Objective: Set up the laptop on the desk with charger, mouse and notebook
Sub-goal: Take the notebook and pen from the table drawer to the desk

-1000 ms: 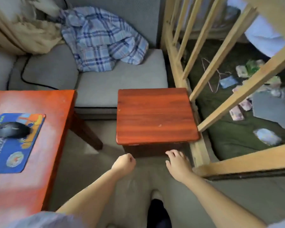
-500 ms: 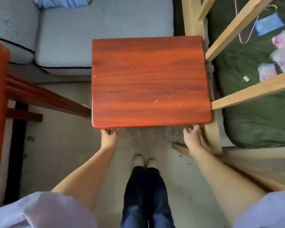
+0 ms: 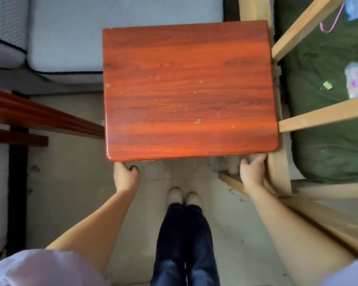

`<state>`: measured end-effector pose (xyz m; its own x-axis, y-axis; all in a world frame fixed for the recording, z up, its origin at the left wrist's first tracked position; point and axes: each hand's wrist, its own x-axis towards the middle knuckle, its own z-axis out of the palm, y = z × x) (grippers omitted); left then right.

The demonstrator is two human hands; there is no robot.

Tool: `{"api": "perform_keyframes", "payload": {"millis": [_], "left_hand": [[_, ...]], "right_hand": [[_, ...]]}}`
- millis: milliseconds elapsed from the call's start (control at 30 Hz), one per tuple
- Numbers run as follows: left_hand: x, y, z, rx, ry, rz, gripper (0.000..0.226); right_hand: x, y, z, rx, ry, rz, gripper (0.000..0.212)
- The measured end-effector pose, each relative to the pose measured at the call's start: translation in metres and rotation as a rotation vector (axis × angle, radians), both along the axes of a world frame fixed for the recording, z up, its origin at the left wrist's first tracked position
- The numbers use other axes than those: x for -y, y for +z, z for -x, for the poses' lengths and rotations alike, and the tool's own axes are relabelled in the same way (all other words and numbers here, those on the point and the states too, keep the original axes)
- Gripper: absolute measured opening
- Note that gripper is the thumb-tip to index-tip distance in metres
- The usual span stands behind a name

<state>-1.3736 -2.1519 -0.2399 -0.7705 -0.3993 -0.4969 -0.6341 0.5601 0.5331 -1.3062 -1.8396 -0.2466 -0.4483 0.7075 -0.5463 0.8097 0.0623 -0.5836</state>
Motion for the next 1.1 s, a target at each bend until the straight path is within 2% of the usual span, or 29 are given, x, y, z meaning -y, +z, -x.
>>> {"api": "perform_keyframes", "payload": {"millis": [100, 200, 267, 400, 433, 500, 533, 600, 667, 867, 933, 1100], "left_hand": [[0.007, 0.005, -0.028, 0.006, -0.021, -0.034, 0.045], [0.01, 0.006, -0.057, 0.06, 0.083, -0.075, 0.04], [0.007, 0.007, -0.066, 0.1, 0.226, -0.195, 0.04], [-0.008, 0.012, -0.057, 0.083, 0.715, -0.731, 0.049], [-0.013, 0.013, -0.053, 0.077, 0.793, -0.786, 0.043], [-0.02, 0.014, -0.047, 0.089, 0.886, -0.753, 0.015], [-0.023, 0.016, -0.045, 0.101, 0.911, -0.723, 0.008], [-0.026, 0.016, -0.043, 0.132, 0.945, -0.684, 0.022], [-0.025, 0.018, -0.048, 0.158, 0.96, -0.664, 0.022], [-0.018, 0.008, -0.081, 0.253, 0.976, -0.618, 0.005], [-0.014, -0.001, -0.083, 0.281, 1.013, -0.65, 0.022], [-0.008, -0.027, -0.082, 0.355, 1.059, -0.748, 0.027]], "right_hand": [[0.005, 0.004, -0.023, 0.043, 0.044, -0.002, 0.053], [0.014, 0.005, -0.052, 0.025, -0.018, 0.065, 0.055], [0.02, 0.007, -0.06, -0.017, -0.115, 0.166, 0.049], [0.021, 0.013, -0.057, -0.224, -0.52, 0.662, 0.066], [0.021, 0.014, -0.054, -0.279, -0.608, 0.796, 0.063], [0.022, 0.016, -0.046, -0.325, -0.74, 0.962, 0.048], [0.024, 0.017, -0.041, -0.303, -0.77, 0.977, 0.046], [0.028, 0.016, -0.036, -0.231, -0.808, 0.925, 0.046], [0.031, 0.015, -0.039, -0.189, -0.832, 0.856, 0.044], [0.038, 0.006, -0.072, -0.105, -0.842, 0.816, 0.039], [0.039, -0.003, -0.076, -0.091, -0.868, 0.832, 0.042], [0.04, -0.028, -0.078, -0.061, -0.923, 0.858, 0.039]]}}
